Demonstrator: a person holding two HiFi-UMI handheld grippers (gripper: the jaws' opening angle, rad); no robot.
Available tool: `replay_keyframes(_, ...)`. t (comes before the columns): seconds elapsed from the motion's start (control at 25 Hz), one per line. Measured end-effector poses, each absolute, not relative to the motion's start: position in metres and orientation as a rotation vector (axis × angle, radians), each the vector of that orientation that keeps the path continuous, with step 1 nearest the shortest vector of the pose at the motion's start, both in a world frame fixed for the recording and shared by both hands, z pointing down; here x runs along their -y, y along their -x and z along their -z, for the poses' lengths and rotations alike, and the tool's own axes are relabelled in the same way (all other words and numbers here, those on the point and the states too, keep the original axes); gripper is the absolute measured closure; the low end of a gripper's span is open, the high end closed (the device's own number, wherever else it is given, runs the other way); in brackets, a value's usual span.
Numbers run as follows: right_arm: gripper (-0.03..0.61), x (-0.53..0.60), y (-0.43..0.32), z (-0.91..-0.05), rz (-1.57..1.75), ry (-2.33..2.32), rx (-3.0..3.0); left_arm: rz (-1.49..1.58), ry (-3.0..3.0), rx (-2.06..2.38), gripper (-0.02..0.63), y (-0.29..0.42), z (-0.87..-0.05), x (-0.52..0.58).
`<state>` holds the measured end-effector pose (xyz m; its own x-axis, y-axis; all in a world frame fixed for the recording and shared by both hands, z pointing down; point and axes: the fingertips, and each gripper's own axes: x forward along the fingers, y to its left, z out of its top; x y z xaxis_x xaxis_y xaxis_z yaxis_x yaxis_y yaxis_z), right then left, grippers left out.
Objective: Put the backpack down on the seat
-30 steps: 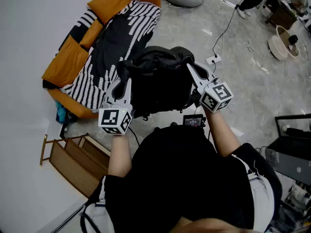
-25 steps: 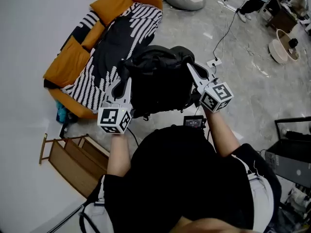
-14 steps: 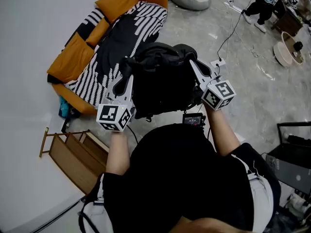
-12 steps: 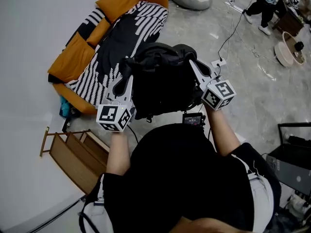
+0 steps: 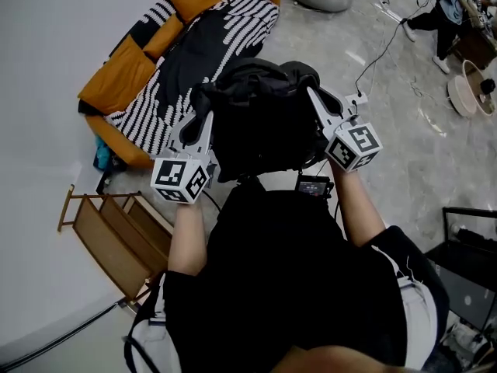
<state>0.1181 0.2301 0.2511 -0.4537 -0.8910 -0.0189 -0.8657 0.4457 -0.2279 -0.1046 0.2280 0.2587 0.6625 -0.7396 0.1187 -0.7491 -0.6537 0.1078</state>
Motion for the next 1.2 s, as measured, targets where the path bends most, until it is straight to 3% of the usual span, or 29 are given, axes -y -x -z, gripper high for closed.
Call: replay_keyframes(1.2,0.529,-0.239,-0.121,-0.237,0.218,1.502,-2.434,0.001,-2.903,1.074,0.577,0.103,-0.242,-0.226)
